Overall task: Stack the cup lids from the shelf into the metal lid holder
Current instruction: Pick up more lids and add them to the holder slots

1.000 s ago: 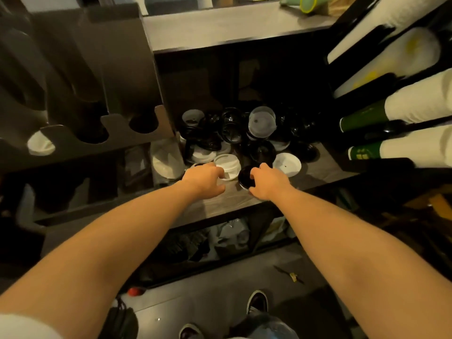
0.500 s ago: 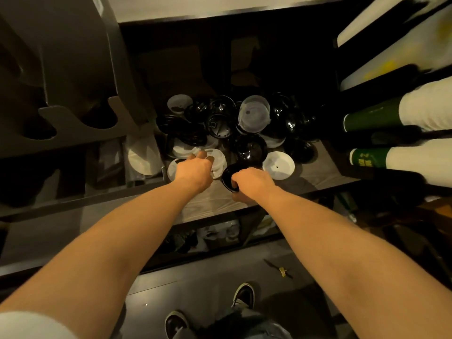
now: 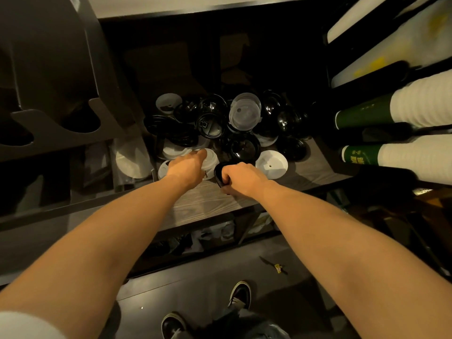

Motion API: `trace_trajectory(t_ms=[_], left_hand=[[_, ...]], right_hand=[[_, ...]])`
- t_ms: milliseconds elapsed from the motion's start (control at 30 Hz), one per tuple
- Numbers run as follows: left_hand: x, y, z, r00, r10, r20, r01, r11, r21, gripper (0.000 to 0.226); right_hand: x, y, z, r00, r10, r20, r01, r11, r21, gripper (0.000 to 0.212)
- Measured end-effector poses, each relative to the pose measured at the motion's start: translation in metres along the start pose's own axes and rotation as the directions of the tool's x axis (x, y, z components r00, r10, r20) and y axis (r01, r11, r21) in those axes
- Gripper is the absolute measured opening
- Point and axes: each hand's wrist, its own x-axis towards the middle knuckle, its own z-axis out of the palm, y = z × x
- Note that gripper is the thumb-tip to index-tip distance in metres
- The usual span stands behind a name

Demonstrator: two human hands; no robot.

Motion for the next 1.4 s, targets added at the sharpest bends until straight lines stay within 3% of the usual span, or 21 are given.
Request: trace_trajectory(t_ms=[267,467,700,1000,1300,1367,1400], left_hand=[[-0.004,-0.004,-0.004,0.974,0.118,-0.194,-0.101,0.990,0.097,0.015],[-0.015,-0.010,-0.019,0.950,0.176,-0.260,-0.157,0.983,0.092,0.018],[-0.037,-0.021,-0.034,0.943,0.138,-0.304,-0.138,0.990,0.022,0.027],[-0.060,-0.039,-0.035,0.941,0.137,-0.311,-0.152,0.988,-0.024,0.030],[-0.078,-0.042,-0.054,0.940,0.117,-0.320,-0.166,0.977,-0.131,0.033],[-0.086,-0.046,-0.061,0.946,0.088,-0.312,-0.153,0.970,-0.190,0.030],[-0.092,-0.049,-0.065,0.948,0.076,-0.308,-0.149,0.964,-0.219,0.030]], right_hand=[[0.007,-0.006,0.000,0.996,0.075,-0.043,-0.078,0.995,-0.062,0.024],[0.012,-0.020,-0.004,0.979,0.177,-0.103,-0.174,0.984,0.031,0.032],[0.016,-0.039,-0.009,0.956,0.274,-0.103,-0.264,0.959,0.099,0.037],[0.023,-0.062,-0.006,0.935,0.309,-0.175,-0.274,0.941,0.198,0.025],[0.014,-0.084,-0.036,0.901,0.361,-0.240,-0.219,0.857,0.466,0.032],[0.007,-0.093,-0.041,0.886,0.390,-0.252,-0.189,0.799,0.571,0.019],[0.003,-0.099,-0.043,0.880,0.401,-0.253,-0.163,0.757,0.633,0.025]])
